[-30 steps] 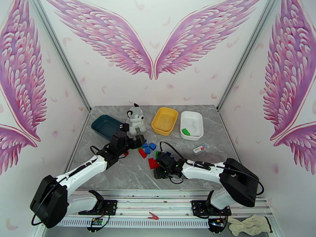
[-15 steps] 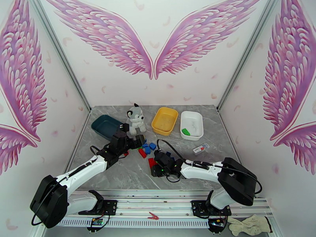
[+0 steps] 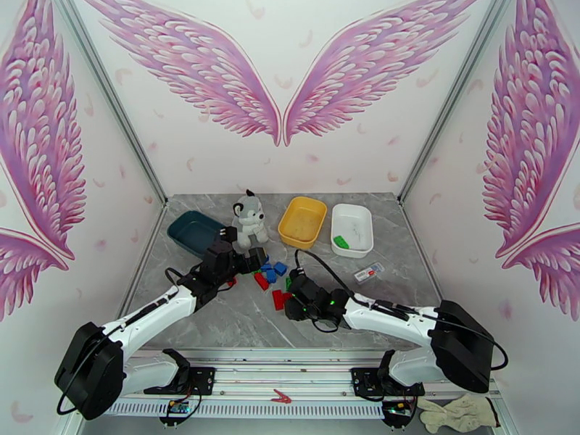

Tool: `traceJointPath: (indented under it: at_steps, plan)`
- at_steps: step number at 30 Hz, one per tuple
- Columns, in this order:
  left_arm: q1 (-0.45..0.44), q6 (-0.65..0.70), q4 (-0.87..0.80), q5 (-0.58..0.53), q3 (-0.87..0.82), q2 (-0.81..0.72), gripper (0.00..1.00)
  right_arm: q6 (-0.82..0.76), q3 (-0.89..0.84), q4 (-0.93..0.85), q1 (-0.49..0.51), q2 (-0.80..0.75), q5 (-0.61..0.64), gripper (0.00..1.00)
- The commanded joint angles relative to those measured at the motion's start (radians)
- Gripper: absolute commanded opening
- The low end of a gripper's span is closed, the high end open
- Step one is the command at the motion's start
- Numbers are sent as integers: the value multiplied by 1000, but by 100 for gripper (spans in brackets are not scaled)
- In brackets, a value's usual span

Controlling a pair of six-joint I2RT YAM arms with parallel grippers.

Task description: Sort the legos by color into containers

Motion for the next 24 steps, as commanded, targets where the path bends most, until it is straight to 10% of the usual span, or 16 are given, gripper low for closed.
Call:
traceJointPath:
  at_steps: [1,24]
  plan:
    - [-28,26,15,-7,6,4,99,-43,56,-55,-36,-45,61,41]
    - [-266,127,38,88,165,221,99,-89,357,-54,-830,69,-36,42]
